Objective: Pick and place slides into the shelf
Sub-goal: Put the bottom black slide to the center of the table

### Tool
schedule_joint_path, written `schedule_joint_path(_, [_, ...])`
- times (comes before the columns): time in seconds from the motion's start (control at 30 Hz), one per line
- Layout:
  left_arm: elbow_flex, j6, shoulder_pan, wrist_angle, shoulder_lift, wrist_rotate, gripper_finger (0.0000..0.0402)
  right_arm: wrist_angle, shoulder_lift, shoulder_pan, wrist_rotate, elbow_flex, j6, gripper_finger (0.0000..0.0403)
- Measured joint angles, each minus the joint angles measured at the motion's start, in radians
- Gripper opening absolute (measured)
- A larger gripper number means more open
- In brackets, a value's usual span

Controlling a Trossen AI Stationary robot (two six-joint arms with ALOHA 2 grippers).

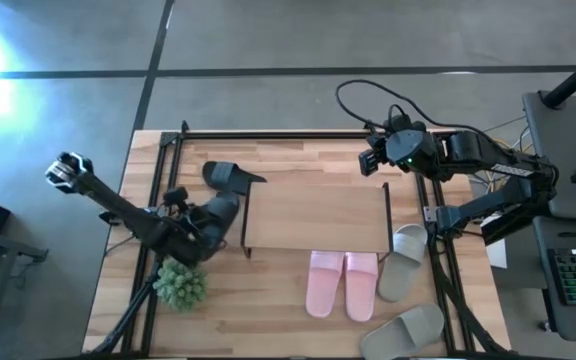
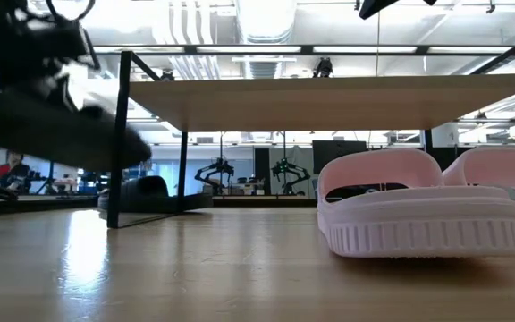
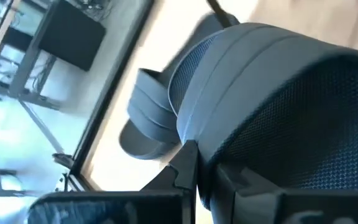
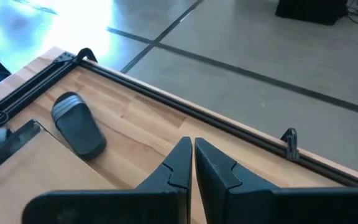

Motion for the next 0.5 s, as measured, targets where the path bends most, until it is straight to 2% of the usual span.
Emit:
schedule_joint_path(0.23, [0.081,-0.147,0.002,-0.161,-0.164,-0.071,0.0001,0.001,0.0,0.0,0.0,0.0,0.0,0.0013])
schedule_joint_path(0.5, [0.212,-0.278,0.024,-0.123,-0.274,-0.072,0.0,0.001,0.0,0.0,0.0,-0.009,0.0,0.0013])
